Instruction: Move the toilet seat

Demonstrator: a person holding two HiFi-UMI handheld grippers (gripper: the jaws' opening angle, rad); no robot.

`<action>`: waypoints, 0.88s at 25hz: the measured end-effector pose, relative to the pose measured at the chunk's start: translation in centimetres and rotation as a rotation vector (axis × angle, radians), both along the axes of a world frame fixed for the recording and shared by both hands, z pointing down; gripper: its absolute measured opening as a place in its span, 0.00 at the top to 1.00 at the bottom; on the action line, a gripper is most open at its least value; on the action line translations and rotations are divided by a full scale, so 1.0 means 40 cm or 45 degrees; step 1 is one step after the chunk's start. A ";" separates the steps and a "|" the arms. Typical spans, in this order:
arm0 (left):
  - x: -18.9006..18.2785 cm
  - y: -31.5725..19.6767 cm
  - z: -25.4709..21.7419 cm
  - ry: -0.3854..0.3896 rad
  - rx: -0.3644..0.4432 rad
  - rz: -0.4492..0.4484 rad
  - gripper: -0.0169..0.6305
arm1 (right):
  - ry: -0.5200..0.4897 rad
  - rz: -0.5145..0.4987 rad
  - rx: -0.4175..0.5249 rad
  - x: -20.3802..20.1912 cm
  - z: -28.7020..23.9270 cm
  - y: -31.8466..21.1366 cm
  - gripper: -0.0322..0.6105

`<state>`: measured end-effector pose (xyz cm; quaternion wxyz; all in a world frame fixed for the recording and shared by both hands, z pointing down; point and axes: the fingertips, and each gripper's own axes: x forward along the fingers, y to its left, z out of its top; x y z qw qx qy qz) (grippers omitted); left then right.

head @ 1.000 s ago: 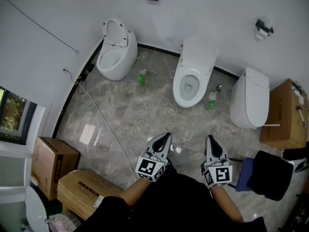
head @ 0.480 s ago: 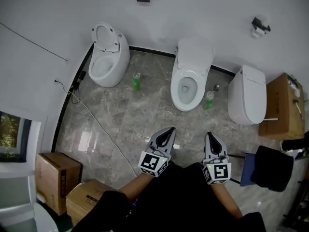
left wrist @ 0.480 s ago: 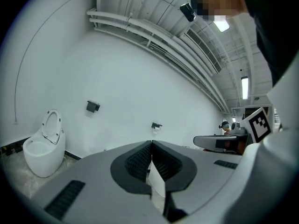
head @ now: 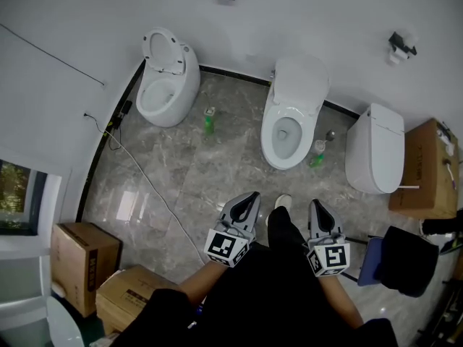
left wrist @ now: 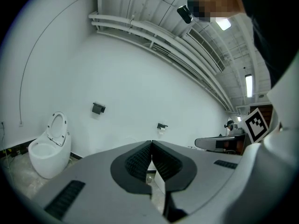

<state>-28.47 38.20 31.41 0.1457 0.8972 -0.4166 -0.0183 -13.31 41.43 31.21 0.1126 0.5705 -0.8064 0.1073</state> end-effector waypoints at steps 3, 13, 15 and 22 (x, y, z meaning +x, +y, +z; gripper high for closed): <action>0.014 -0.023 0.009 -0.019 -0.003 -0.016 0.95 | -0.018 -0.013 -0.006 0.006 0.019 -0.027 0.90; 0.156 -0.232 0.046 -0.105 -0.063 0.015 0.95 | -0.109 0.072 -0.029 0.179 0.057 -0.230 0.90; 0.207 -0.290 0.059 -0.122 -0.070 0.023 0.95 | -0.133 0.088 -0.046 0.225 0.073 -0.276 0.90; 0.381 -0.461 0.066 -0.260 0.034 0.068 0.95 | -0.140 0.056 -0.109 0.347 0.140 -0.421 0.90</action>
